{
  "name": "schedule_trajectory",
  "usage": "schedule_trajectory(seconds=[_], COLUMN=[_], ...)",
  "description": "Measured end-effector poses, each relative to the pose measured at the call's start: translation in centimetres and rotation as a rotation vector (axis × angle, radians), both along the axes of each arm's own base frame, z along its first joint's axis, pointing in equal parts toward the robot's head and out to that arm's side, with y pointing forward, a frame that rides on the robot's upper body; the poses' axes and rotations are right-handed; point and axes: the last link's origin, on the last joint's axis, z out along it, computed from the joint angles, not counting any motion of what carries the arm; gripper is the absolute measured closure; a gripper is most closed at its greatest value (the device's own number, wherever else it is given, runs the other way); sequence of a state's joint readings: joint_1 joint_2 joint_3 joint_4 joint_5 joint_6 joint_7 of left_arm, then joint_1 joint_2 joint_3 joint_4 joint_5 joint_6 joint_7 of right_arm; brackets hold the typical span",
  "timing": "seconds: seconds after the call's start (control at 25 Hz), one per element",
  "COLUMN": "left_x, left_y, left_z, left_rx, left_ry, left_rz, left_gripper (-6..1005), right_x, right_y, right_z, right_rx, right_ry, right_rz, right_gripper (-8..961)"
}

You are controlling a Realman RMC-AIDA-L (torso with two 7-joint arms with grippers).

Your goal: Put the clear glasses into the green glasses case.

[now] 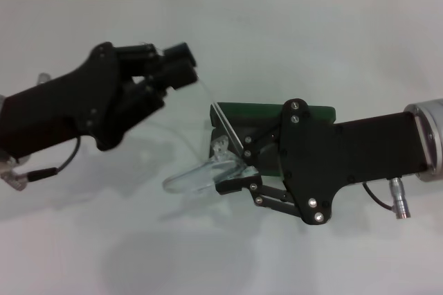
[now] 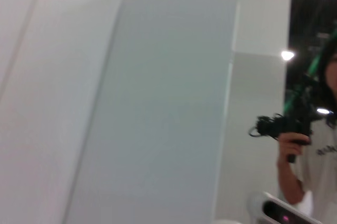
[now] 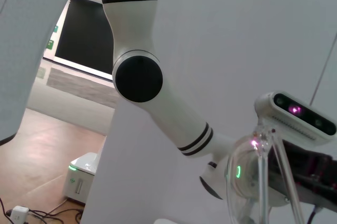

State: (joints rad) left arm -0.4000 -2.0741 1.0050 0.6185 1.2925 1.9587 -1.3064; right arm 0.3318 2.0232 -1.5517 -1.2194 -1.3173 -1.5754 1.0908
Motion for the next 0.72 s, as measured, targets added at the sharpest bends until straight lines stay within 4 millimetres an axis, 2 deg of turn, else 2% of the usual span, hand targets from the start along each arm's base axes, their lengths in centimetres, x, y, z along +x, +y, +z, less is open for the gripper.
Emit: schedule_trajectory(seconds=[0.28,0.72], left_x=[-2.0,-3.3], left_y=[0.1,0.3], left_z=[1.0,1.7], left_rx=[0.047,0.088], left_ry=[-0.043,-0.049], left_rz=[0.113,0.202], left_gripper=[860,860], right_x=[-0.1,-1.3], right_y=[-0.3,-1.3], right_z=[0.4,1.7], right_rx=[0.018,0.081], right_ry=[0.018,0.063], right_rz=[0.015,0.105], right_gripper=[843,844])
